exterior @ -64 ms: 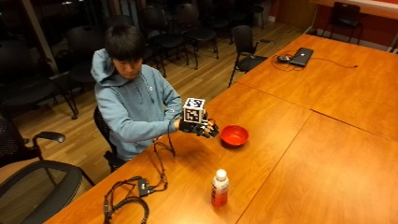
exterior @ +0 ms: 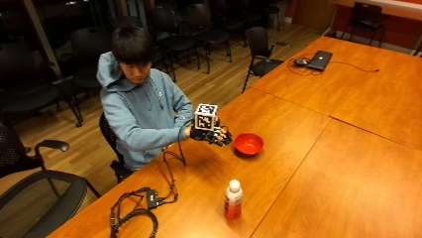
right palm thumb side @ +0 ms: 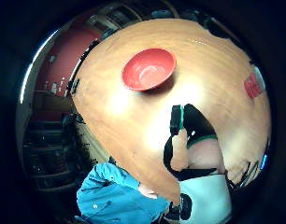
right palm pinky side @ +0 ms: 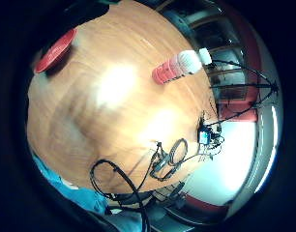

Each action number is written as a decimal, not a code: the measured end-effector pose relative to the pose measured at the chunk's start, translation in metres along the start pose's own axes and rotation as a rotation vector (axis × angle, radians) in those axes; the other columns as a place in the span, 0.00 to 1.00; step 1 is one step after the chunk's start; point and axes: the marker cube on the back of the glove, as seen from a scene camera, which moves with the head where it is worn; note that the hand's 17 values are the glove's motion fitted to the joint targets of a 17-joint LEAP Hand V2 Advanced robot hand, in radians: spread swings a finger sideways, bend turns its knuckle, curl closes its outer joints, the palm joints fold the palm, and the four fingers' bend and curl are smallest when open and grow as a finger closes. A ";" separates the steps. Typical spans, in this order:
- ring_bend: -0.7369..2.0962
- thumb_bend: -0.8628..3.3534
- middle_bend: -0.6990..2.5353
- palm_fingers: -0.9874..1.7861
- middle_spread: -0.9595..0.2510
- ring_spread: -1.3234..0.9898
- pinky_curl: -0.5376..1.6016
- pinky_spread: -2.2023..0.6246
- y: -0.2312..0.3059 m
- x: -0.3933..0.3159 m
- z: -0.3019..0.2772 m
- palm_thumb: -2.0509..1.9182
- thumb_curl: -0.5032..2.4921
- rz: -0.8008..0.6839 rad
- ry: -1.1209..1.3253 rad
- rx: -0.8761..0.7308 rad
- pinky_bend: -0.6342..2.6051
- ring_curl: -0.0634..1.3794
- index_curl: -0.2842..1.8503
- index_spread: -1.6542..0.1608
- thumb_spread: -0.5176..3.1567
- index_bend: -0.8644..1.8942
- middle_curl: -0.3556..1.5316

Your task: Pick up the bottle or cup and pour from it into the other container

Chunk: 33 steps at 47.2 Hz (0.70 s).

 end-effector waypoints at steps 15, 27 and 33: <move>0.34 0.27 0.28 0.52 0.81 0.62 0.32 0.85 0.039 0.013 0.000 0.68 0.26 0.046 -0.151 0.019 0.30 0.15 0.25 0.75 0.40 0.38 0.29; 0.34 0.24 0.27 0.51 0.81 0.62 0.33 0.86 0.046 0.015 0.000 0.68 0.28 0.048 -0.126 -0.001 0.30 0.18 0.27 0.74 0.42 0.38 0.32; 0.35 0.24 0.27 0.51 0.81 0.62 0.34 0.86 0.060 0.033 -0.004 0.69 0.29 0.056 -0.119 0.002 0.30 0.19 0.27 0.74 0.43 0.38 0.32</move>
